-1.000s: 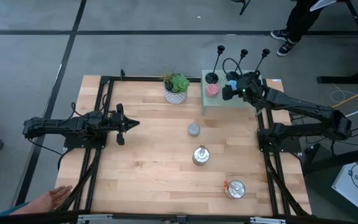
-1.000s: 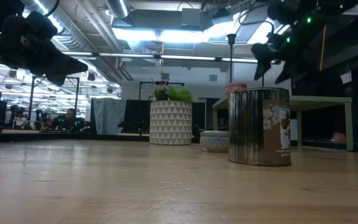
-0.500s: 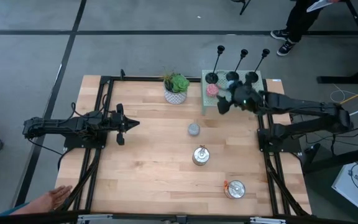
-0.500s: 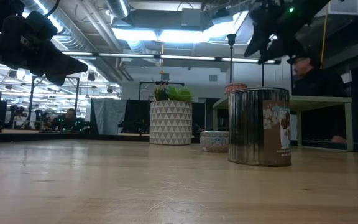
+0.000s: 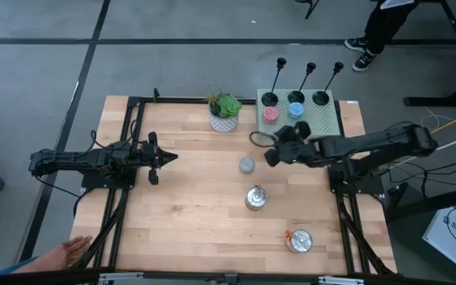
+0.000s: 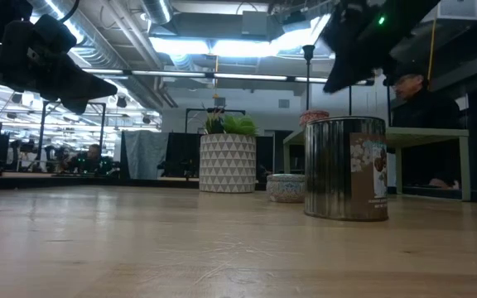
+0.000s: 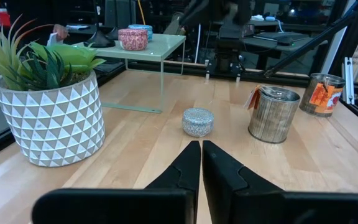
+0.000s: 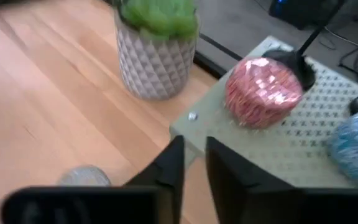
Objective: Pick & Place candle stick holders
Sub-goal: Adjust the red yellow scented candle on the shelf
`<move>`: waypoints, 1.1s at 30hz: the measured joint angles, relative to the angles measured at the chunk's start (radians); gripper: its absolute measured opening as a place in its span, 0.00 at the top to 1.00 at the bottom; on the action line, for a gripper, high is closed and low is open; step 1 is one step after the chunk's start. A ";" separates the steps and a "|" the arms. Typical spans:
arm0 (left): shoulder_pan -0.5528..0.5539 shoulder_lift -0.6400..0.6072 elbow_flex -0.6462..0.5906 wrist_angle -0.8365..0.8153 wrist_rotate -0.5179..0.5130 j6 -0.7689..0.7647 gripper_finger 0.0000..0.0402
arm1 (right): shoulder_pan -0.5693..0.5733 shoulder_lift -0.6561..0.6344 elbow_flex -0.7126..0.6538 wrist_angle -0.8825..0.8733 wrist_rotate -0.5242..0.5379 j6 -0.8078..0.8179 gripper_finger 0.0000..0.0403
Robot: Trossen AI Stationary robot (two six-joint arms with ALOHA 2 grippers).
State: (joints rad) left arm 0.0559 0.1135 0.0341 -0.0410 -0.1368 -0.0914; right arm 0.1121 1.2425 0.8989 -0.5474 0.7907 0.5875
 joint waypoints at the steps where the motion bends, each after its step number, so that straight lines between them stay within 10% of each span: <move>1: 0.000 0.000 0.000 0.000 0.000 0.000 0.97 | -0.003 0.029 0.000 0.002 0.002 0.000 0.87; 19: 0.000 0.000 0.000 0.000 0.000 0.000 0.98 | -0.026 0.179 -0.001 0.059 0.126 0.006 0.97; 33: 0.000 0.000 0.000 0.000 0.000 0.000 0.98 | 0.099 -0.035 -0.071 -0.108 -0.073 -0.092 0.97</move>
State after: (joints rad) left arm 0.0559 0.1135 0.0341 -0.0410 -0.1368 -0.0914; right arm 0.2107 1.2075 0.8278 -0.6551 0.7181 0.4958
